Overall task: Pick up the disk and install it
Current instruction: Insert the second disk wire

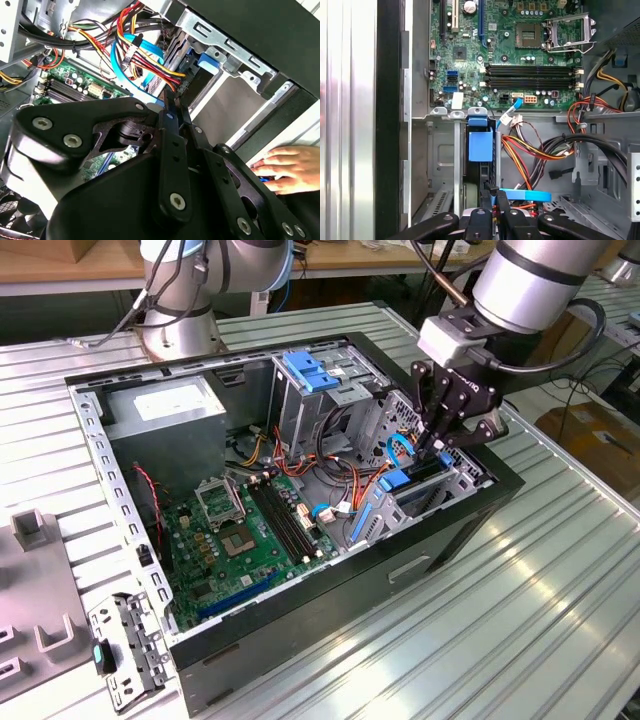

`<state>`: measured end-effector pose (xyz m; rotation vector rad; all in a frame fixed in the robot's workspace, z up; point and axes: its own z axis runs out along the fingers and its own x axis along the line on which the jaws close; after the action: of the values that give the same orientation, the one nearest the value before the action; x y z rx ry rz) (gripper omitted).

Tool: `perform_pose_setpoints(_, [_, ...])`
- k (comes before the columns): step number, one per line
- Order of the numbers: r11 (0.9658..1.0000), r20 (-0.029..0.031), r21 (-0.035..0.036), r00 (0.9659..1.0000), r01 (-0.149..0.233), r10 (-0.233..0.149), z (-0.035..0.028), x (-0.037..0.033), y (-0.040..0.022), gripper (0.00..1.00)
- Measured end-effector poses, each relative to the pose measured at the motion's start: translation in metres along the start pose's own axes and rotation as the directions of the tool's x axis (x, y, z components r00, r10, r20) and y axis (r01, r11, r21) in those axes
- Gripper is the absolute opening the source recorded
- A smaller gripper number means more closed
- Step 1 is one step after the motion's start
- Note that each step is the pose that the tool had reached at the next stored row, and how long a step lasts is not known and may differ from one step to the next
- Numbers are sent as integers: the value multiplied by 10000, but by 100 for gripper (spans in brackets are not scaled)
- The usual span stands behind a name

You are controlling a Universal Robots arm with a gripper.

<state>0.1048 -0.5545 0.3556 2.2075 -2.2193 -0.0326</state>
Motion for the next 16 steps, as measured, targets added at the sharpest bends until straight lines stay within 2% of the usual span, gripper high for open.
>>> perform_pose_setpoints(2, [10000, 49, 25, 10000, 0, 0, 2, 7, 1, 16])
perform_pose_setpoints(4, [10000, 66, 29, 10000, 1, -1, 3, 7, 1, 16])
perform_pose_setpoints(16, [10000, 74, 30, 10000, 1, -1, 2, 8, 1, 16])
